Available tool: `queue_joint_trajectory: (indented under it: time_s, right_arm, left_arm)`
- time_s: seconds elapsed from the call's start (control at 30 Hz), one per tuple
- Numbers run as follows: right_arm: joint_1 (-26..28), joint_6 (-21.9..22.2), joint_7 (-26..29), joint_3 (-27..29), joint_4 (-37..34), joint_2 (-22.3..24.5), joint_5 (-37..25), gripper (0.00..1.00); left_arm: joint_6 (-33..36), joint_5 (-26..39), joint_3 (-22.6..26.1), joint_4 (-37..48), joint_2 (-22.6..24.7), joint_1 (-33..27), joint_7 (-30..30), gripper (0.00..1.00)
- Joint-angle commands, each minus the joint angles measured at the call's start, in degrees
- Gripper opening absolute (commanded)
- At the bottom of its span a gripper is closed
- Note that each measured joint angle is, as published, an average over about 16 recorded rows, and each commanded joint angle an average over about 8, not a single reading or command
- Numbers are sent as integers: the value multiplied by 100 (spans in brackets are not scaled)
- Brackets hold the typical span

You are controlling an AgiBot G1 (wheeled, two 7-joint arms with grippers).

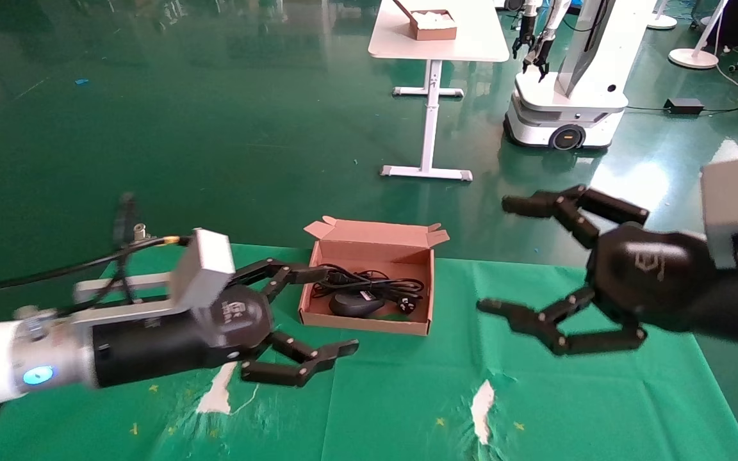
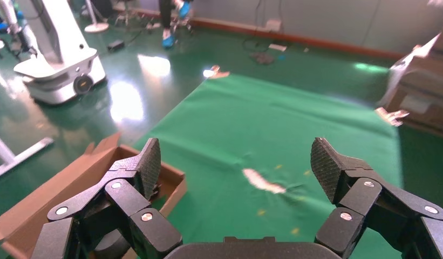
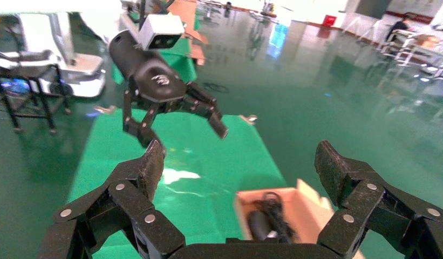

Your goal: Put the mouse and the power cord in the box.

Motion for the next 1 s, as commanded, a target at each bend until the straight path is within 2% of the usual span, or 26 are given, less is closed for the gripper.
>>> queue_joint_trajectory:
  time_s: [0.03, 0.6, 0.83, 1.0]
  right_arm:
    - [-148, 17, 131, 21, 208, 49, 87, 100]
    - [-1362, 160, 1208, 194, 1915, 456, 799, 100]
    - [-1610, 186, 1374, 229, 2258, 540, 945, 100]
    - [-1580, 190, 1352, 229, 2212, 533, 939, 100]
  left_arm:
    - [136, -171, -128, -165, -145, 124, -52, 100]
    - [1230, -1545, -1159, -1491, -1314, 1121, -470, 100]
    - [1350, -1712, -1271, -1646, -1442, 1230, -499, 100]
    - [1335, -1694, -1257, -1621, -1425, 1218, -499, 100]
